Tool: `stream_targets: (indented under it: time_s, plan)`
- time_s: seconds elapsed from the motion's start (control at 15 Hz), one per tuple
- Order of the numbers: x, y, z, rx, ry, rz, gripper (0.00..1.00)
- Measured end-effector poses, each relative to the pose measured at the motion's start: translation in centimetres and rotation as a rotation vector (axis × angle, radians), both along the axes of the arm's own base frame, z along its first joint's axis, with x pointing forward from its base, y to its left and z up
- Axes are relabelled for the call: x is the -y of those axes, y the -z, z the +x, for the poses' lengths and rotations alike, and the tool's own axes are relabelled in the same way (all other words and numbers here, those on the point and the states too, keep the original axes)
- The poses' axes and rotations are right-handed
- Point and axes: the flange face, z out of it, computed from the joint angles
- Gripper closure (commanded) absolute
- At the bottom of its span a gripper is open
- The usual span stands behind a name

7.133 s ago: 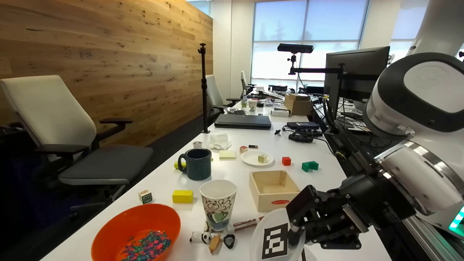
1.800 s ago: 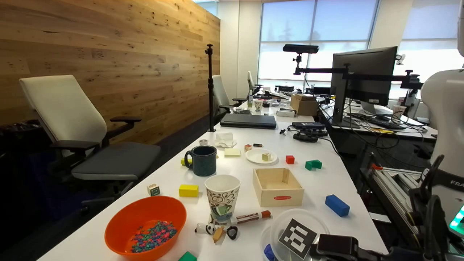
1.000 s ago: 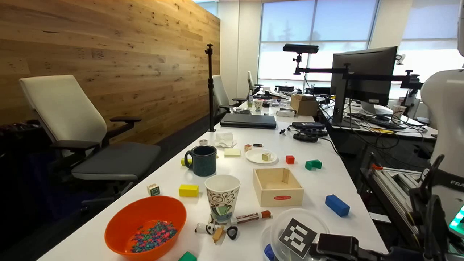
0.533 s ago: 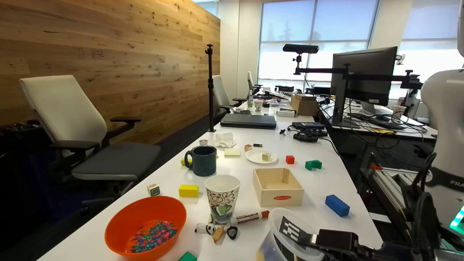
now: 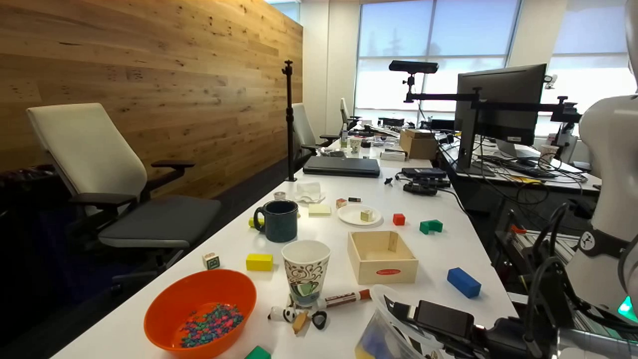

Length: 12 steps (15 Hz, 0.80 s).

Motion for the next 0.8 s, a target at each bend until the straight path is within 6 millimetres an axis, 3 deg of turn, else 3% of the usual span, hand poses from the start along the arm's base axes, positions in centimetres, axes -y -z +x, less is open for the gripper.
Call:
stream_targets:
  time_s: [0.8]
  plan:
    - [-0.6,-0.32,1.11,-0.009,-0.082,-0.077,0.0]
